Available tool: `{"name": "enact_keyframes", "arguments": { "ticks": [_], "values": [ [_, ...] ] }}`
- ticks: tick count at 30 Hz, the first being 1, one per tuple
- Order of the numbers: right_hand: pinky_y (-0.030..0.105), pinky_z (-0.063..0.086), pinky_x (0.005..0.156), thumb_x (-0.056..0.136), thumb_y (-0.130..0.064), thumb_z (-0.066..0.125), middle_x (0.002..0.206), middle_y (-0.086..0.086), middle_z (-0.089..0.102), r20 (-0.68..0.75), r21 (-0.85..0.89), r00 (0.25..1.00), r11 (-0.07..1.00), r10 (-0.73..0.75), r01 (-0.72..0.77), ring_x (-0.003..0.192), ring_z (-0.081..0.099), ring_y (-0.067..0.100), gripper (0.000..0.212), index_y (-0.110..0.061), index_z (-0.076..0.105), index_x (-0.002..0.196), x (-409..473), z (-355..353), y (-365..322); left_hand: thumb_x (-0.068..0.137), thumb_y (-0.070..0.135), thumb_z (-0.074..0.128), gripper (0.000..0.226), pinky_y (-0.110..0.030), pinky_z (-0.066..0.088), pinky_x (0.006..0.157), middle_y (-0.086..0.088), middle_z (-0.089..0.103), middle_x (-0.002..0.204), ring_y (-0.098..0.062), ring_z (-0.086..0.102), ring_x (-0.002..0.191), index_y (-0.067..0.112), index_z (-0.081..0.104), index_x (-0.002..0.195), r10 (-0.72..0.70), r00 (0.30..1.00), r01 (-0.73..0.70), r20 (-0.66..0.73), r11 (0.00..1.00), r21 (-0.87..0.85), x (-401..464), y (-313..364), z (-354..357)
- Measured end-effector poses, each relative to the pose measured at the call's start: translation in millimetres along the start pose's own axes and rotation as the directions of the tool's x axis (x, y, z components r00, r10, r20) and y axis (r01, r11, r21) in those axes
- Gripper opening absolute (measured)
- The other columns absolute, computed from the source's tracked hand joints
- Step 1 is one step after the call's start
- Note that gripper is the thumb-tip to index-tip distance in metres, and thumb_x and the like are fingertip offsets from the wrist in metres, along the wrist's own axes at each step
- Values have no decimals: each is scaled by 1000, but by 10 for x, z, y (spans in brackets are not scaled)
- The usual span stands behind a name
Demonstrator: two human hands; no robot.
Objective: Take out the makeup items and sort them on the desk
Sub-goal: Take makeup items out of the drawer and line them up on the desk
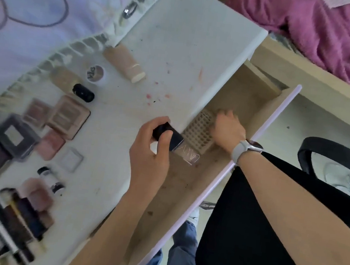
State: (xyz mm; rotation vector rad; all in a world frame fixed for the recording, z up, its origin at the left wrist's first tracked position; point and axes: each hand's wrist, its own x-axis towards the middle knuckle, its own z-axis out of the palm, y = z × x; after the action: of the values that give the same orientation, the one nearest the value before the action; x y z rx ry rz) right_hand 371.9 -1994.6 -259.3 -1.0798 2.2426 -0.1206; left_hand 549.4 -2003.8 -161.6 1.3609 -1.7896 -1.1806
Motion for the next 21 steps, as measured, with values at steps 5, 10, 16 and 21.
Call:
{"name": "enact_keyframes", "arguments": {
  "ticks": [5, 10, 16, 21],
  "values": [
    [44, 37, 100, 75, -24, 74, 142, 19, 22, 154, 52, 977, 986, 147, -156, 129, 28, 38, 103, -1, 0, 143, 209, 327, -32, 84, 20, 47, 27, -6, 42, 78, 32, 59, 98, 12, 54, 96, 43, 55, 97, -32, 999, 32, -41, 999, -6, 9, -151, -237],
    [43, 37, 96, 67, -32, 80, 134, 21, 32, 93, -62, 984, 987, 154, -148, 122, 36, 38, 101, 1, 17, 139, 266, 430, -31, 84, 17, 46, 29, -3, 40, 76, 27, 60, 97, 12, 54, 94, 42, 55, 95, -68, 996, 67, -49, 997, -28, -44, -221, -309],
    [44, 35, 97, 58, -55, 78, 129, 18, 42, 153, -194, 965, 964, 215, -184, 121, 39, 35, 99, -6, 31, 130, 201, 359, 38, 91, 1, 49, 35, -3, 41, 73, 23, 61, 97, 14, 55, 92, 35, 57, 97, -93, 994, 89, -63, 994, -67, -76, -261, -317],
    [32, 48, 76, 77, -40, 69, 105, 11, 59, 227, -69, 969, 994, 98, -84, 93, 57, 27, 45, -9, 57, 107, 101, 37, 77, 92, 6, 49, 32, -1, 40, 70, 23, 61, 93, 15, 54, 89, 37, 56, 95, -116, 990, 111, -84, 992, -61, -99, -268, -335]
  ]
}}
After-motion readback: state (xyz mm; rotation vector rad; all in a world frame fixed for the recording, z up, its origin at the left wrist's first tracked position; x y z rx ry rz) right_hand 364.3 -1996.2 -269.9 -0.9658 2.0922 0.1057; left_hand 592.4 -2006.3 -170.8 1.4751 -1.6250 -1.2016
